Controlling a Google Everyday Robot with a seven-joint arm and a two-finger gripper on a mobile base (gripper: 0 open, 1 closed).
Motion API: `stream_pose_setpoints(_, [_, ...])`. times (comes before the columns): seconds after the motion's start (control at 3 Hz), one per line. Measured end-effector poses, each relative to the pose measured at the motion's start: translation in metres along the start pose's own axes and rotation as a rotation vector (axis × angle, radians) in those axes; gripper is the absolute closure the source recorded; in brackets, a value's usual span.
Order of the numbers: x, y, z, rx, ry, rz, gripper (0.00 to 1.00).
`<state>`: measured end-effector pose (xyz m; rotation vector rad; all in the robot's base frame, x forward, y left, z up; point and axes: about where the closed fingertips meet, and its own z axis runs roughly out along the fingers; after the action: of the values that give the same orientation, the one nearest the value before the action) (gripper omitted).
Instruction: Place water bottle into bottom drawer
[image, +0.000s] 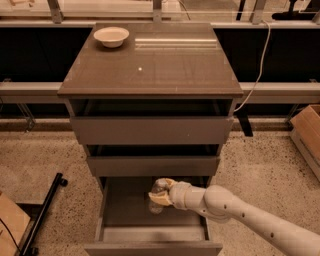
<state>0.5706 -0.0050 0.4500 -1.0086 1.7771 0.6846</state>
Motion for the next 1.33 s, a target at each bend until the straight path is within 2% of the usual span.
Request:
stream_pose_setpoints(0.67, [0.081, -0.004, 0.031, 0.088, 0.01, 0.024, 0.38])
stream_pose_setpoints(1.0, [0.12, -0.003, 0.042, 0.115, 0.042, 0.046, 0.14])
stream_pose_setpoints(1.33, [0.184, 0.003, 0.046, 0.168, 0.098, 0.124, 0.0])
